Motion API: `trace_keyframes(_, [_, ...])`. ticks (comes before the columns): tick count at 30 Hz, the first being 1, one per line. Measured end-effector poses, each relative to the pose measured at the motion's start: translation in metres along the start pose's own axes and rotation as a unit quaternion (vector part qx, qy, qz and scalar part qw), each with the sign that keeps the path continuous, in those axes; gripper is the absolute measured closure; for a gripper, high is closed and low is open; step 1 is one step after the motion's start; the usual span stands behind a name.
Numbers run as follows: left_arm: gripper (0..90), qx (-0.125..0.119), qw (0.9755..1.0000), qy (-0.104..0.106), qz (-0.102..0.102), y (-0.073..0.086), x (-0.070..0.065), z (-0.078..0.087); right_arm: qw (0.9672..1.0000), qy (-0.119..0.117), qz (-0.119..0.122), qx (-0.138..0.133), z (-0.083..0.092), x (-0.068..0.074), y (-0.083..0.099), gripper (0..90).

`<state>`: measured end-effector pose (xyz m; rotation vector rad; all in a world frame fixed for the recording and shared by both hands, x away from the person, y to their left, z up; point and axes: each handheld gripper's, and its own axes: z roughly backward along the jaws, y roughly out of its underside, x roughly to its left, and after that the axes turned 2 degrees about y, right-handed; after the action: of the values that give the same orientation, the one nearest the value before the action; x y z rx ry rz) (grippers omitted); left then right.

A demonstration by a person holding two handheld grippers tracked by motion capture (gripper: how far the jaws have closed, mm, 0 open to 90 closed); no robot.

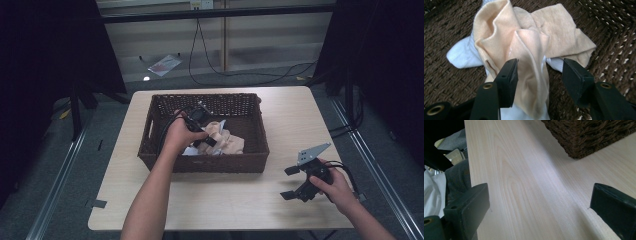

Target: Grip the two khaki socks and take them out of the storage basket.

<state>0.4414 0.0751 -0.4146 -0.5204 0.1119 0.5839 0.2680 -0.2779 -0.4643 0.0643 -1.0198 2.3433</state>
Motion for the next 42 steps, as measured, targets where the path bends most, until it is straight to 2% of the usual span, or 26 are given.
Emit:
trace_keyframes(5, [57.0,0.011,0.9999,-0.004,-0.006,-0.001,0.003,-0.008,1.0,0.0,0.0,-0.003,0.0,0.0,0.0,1.6])
trace_keyframes(10, [60.1,0.013,0.9999,-0.006,-0.004,-0.001,0.006,-0.014,1.0,0.0,0.002,-0.002,0.0,0.0,0.0,1.6])
trace_keyframes(12, [62.5,0.022,0.9997,-0.007,-0.004,-0.002,0.006,-0.015,1.0,-0.001,0.001,-0.001,0.0,0.0,0.0,1.6])
trace_keyframes(14, [65.9,0.024,0.9997,-0.005,-0.003,-0.002,0.007,-0.018,1.0,-0.002,0.001,-0.004,0.0,0.0,0.0,1.7])
trace_keyframes(15, [72.6,0.032,0.9995,-0.002,0.001,-0.002,0.007,-0.018,1.0,-0.002,0.0,-0.004,0.001,0.0,0.0,1.6])
trace_keyframes(17, [73.6,0.031,0.9995,-0.001,0.005,-0.002,0.007,-0.019,1.0,-0.002,0.0,-0.004,0.001,-0.001,0.0,1.6])
trace_keyframes(20, [82.4,0.038,0.9992,0.0,0.009,-0.003,0.005,-0.017,1.0,-0.002,0.0,-0.004,0.001,0.0,0.0,1.7])
trace_keyframes(22, [85.2,0.041,0.9991,0.0,0.01,-0.003,0.004,-0.016,1.0,-0.002,0.001,-0.007,0.001,-0.001,0.0,1.7])
trace_keyframes(24, [85.8,0.049,0.9988,0.007,0.007,-0.003,0.004,-0.013,1.0,-0.002,0.001,-0.007,0.001,-0.001,0.0,1.6])
trace_keyframes(26, [86.1,0.046,0.9988,0.011,0.015,-0.003,0.003,-0.011,1.0,-0.002,0.002,-0.006,0.001,-0.001,0.0,1.7])
trace_keyframes(31, [86.1,0.04,0.999,0.011,0.015,-0.003,0.003,-0.006,1.0,-0.002,0.0,-0.004,0.001,-0.001,0.0,1.6])
trace_keyframes(34, [86.1,0.04,0.9992,0.006,0.009,-0.005,0.002,-0.003,1.0,-0.002,0.0,-0.004,0.001,-0.001,0.0,1.7])
trace_keyframes(42, [86.0,0.041,0.9989,0.02,0.009,-0.01,-0.001,-0.003,1.0,-0.002,0.002,-0.006,0.001,-0.001,0.0,1.6])
